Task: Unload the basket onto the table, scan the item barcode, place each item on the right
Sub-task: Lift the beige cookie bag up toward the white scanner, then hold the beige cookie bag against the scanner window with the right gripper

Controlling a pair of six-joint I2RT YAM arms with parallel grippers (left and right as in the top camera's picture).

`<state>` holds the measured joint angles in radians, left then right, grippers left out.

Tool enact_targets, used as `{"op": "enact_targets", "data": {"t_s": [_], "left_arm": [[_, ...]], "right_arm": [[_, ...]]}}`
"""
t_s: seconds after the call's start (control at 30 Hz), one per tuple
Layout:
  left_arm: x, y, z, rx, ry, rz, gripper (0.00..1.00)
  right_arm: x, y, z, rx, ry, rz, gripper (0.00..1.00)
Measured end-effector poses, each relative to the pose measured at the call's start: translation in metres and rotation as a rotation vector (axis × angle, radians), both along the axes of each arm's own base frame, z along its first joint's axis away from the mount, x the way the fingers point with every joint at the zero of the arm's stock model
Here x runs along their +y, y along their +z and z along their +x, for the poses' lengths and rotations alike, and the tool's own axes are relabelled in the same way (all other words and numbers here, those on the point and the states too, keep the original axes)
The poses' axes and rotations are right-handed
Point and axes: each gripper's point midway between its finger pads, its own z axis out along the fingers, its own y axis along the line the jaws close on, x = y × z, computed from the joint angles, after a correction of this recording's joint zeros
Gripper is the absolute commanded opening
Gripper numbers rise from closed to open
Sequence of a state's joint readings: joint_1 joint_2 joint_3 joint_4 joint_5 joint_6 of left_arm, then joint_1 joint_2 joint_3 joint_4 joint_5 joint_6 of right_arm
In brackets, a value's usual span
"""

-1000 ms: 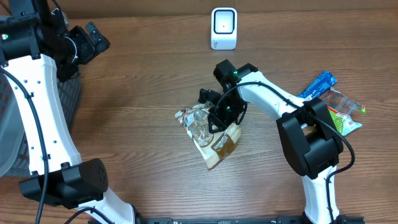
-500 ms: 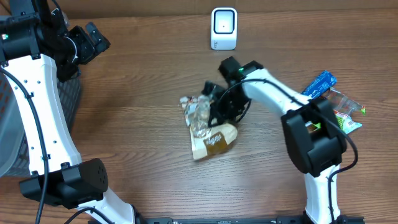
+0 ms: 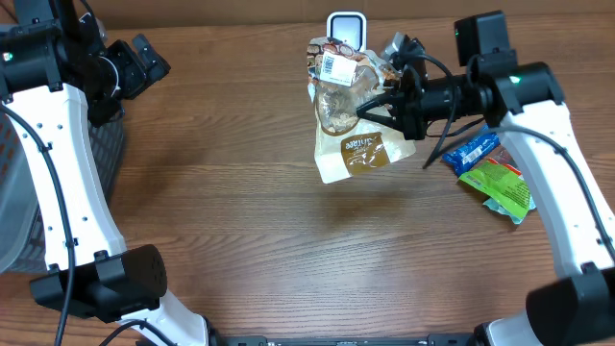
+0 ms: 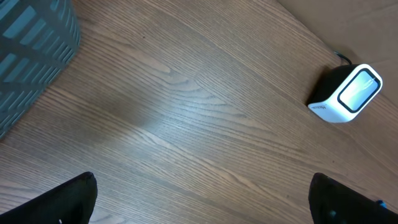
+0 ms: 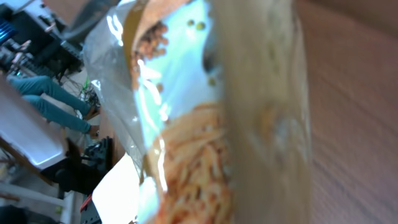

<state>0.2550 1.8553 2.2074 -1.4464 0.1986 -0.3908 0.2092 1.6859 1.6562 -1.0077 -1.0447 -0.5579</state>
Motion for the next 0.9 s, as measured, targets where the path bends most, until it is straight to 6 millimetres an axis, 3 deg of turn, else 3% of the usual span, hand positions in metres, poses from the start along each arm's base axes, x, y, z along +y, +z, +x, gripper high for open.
{"op": "enact_targets", "data": {"t_s": [0.1,0.37,0.5,0.73,0.9], "left_arm": [[0.0,0.0,0.0,0.0,0.0,0.0,1.0],[0.0,0.0,0.0,0.0,0.0,0.0,1.0],[0.0,0.0,0.0,0.0,0.0,0.0,0.99],[0.0,0.0,0.0,0.0,0.0,0.0,1.0],[0.0,0.0,0.0,0.001,0.0,0.0,1.0]], "right_arm": [[0.002,0.009,-0.005,-0.035,0.023,0.023,0.04],[0.002,0.01,-0.004,-0.039,0.025,0.027,0.04],[0.0,0.005,0.006,-0.057,-0.023,-0.018,0.04],[-0.015,-0.021,0.09,-0.144,-0.52,-0.303,0.04],[-0.024,-0.036,0.155,-0.327,-0.892,-0.453,0.04]]}}
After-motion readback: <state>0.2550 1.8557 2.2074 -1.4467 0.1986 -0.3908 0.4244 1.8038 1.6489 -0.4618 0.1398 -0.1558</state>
